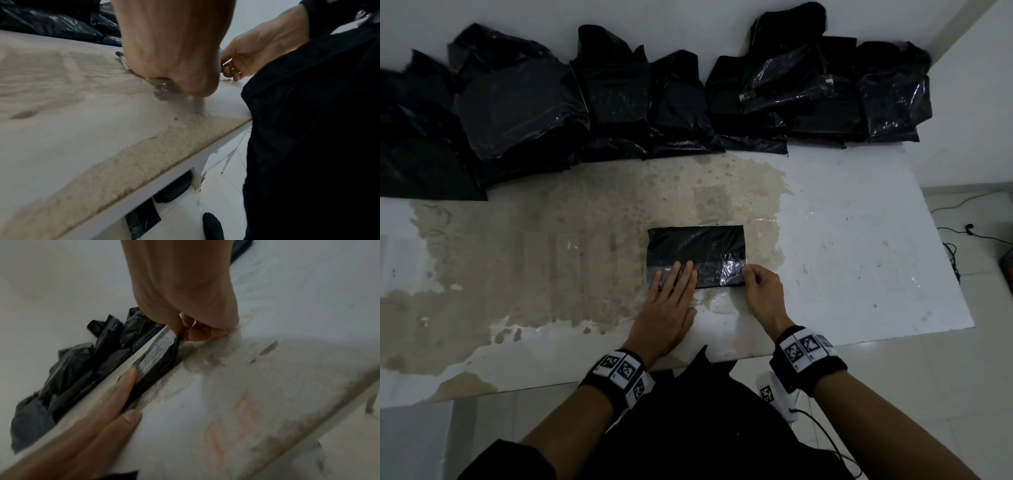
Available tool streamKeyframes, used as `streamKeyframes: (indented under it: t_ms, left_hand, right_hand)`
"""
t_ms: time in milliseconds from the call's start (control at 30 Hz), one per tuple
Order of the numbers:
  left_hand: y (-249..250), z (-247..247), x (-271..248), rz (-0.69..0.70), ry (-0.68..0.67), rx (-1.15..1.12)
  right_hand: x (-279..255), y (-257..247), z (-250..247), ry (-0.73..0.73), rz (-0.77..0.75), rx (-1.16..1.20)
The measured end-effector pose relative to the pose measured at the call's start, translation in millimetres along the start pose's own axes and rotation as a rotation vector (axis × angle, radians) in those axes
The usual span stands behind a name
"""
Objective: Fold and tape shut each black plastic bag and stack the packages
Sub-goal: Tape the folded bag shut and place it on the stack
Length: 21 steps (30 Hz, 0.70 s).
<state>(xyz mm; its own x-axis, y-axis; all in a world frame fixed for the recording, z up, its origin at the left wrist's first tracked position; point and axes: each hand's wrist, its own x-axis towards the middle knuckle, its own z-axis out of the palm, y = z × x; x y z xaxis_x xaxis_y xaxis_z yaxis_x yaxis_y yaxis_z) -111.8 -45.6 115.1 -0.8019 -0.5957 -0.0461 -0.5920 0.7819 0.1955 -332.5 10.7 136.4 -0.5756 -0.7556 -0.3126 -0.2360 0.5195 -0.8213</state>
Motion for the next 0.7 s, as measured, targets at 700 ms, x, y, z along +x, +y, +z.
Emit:
streamKeyframes:
  t_ms: [700]
  left_hand:
    - [3.7, -3.5, 1.1, -0.013, 0.005, -0.011]
  right_hand:
    - [7.4, 0.4, 16.0, 0.267, -0.323, -0.71]
